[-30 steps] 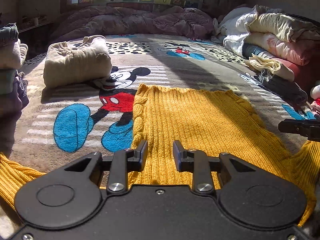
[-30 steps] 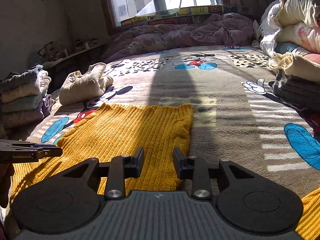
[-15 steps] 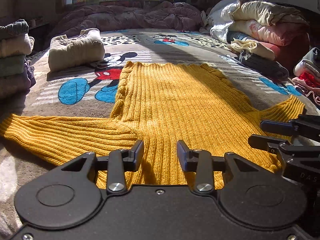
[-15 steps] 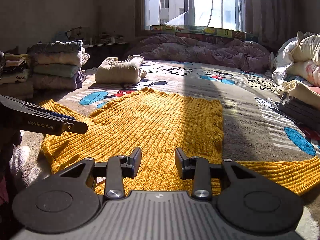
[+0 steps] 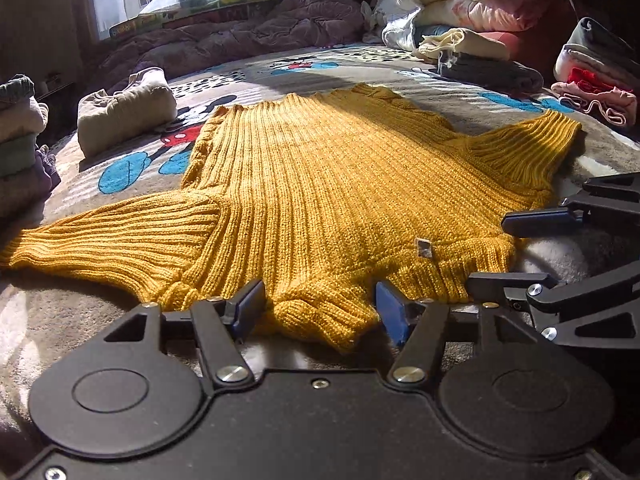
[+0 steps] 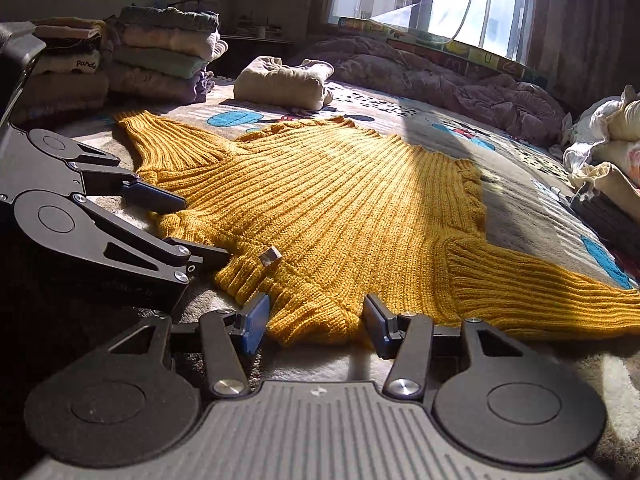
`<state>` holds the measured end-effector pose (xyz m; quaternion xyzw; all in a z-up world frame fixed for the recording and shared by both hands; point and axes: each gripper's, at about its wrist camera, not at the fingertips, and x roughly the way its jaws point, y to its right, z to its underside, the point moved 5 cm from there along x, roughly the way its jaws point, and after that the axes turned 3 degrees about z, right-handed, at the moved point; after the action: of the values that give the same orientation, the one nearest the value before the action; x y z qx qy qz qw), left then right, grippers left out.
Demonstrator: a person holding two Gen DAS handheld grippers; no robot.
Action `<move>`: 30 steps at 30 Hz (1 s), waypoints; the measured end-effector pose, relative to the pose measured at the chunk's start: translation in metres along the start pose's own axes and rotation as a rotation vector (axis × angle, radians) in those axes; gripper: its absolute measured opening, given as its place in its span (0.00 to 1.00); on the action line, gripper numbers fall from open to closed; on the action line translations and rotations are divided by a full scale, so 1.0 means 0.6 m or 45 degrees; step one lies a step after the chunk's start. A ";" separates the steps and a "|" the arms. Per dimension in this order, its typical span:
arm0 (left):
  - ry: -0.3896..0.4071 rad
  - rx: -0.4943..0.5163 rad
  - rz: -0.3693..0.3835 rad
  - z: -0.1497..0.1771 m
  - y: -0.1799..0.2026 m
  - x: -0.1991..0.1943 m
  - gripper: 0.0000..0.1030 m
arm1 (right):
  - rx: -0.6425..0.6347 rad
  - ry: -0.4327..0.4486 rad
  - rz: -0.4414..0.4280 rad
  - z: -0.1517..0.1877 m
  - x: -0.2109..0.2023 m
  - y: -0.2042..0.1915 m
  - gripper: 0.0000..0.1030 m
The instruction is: Fold clothes
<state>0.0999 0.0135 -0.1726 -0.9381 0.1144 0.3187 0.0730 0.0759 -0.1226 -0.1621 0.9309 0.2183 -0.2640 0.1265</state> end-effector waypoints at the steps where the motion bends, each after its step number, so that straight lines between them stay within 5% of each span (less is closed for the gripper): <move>1: 0.006 -0.001 0.000 0.002 0.000 -0.001 0.59 | 0.056 0.003 -0.008 0.004 -0.007 0.005 0.50; 9: 0.101 0.014 0.021 -0.009 0.022 -0.020 0.64 | 0.580 0.131 -0.040 0.015 -0.045 0.098 0.50; 13: 0.114 0.048 0.031 -0.015 0.041 -0.012 0.64 | 0.938 0.089 -0.039 0.052 -0.029 0.172 0.57; 17: 0.122 0.125 0.045 -0.024 0.077 -0.001 0.64 | 1.250 0.082 -0.127 0.097 -0.009 0.228 0.49; 23: 0.119 0.146 0.054 -0.045 0.116 0.017 0.64 | 1.382 0.160 -0.074 0.114 -0.017 0.288 0.51; 30: 0.082 0.239 0.170 -0.082 0.191 0.044 0.64 | 1.612 0.236 0.042 0.166 -0.034 0.404 0.53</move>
<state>0.1191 -0.1115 -0.1576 -0.9272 0.2082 0.2805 0.1355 0.1316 -0.3758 -0.2041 0.8476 0.0159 -0.2585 -0.4632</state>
